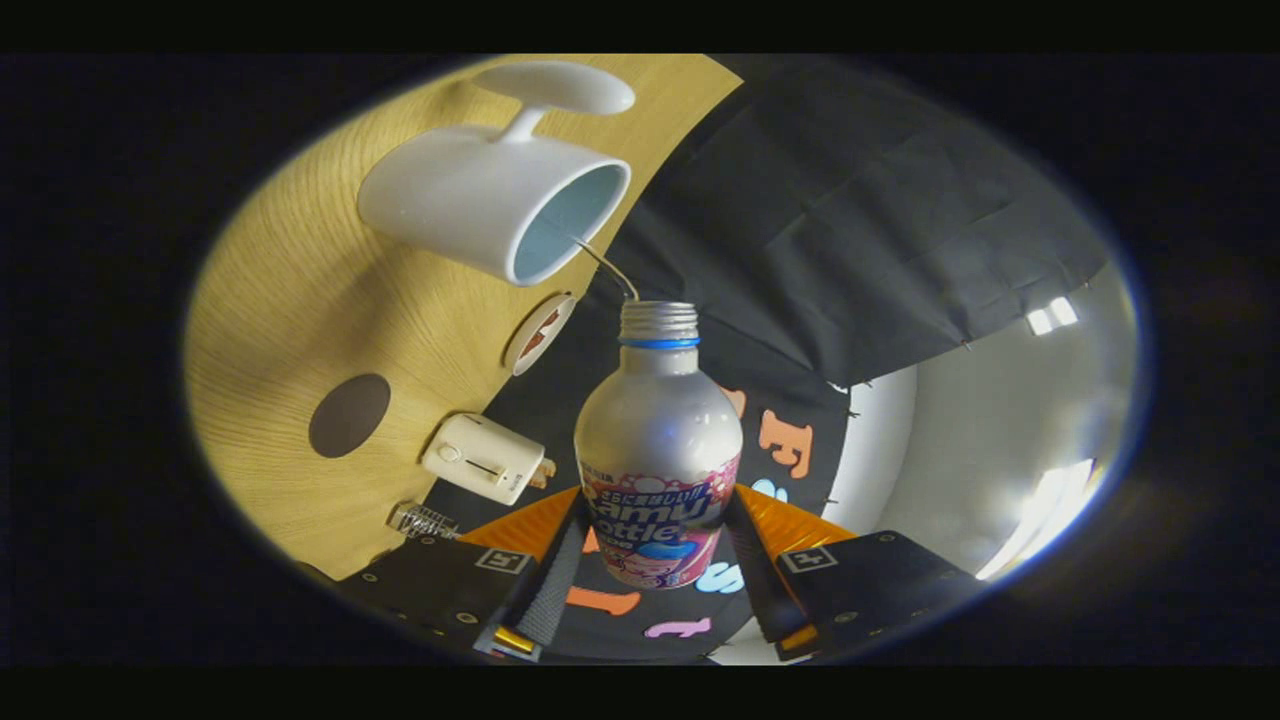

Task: Take the bottle from table, then pour the juice into the cup, finally place the bottle on the coaster

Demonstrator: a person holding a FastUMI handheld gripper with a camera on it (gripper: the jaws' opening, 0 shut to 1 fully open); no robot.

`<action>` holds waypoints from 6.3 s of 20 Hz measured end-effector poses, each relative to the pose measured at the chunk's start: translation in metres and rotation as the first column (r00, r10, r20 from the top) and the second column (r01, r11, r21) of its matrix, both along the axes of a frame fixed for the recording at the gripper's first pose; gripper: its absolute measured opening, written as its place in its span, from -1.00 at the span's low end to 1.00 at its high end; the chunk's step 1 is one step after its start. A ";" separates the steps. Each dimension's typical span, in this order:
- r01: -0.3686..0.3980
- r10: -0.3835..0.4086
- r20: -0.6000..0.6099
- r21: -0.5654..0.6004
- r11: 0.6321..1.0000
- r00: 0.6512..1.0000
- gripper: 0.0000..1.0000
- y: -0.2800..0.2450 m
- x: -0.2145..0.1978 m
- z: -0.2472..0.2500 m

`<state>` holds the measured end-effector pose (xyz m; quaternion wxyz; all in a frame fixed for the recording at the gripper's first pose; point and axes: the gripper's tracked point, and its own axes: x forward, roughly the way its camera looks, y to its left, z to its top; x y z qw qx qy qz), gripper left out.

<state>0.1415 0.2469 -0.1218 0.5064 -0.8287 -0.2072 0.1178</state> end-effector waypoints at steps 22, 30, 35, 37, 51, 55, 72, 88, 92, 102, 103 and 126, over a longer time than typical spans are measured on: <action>-0.071 0.072 0.011 -0.083 0.994 0.997 0.50 0.014 0.003 0.005; -0.075 0.073 -0.022 -0.071 0.995 0.997 0.50 0.019 -0.001 -0.003; -0.063 0.059 -0.082 -0.048 0.997 0.995 0.50 0.020 -0.006 -0.018; -0.046 0.044 -0.113 -0.014 0.999 0.993 0.50 0.017 -0.006 -0.024; 0.218 0.011 -0.406 0.515 0.829 0.914 0.51 -0.001 0.008 -0.012; 0.360 0.042 -0.540 0.614 0.702 0.840 0.51 -0.007 0.015 -0.021; 0.771 0.301 -0.736 0.636 0.003 0.606 0.52 -0.057 0.055 -0.060; 0.858 0.397 -0.761 0.460 -0.229 0.514 0.52 -0.081 0.073 -0.118; 0.864 0.388 -0.772 0.452 -0.221 0.504 0.52 -0.079 0.073 -0.129; 0.873 0.381 -0.786 0.453 -0.181 0.486 0.52 -0.067 0.067 -0.142; 0.874 0.379 -0.788 0.452 -0.181 0.486 0.52 -0.066 0.067 -0.142; 0.837 0.369 -0.752 0.509 -0.201 0.546 0.87 -0.082 0.038 -0.090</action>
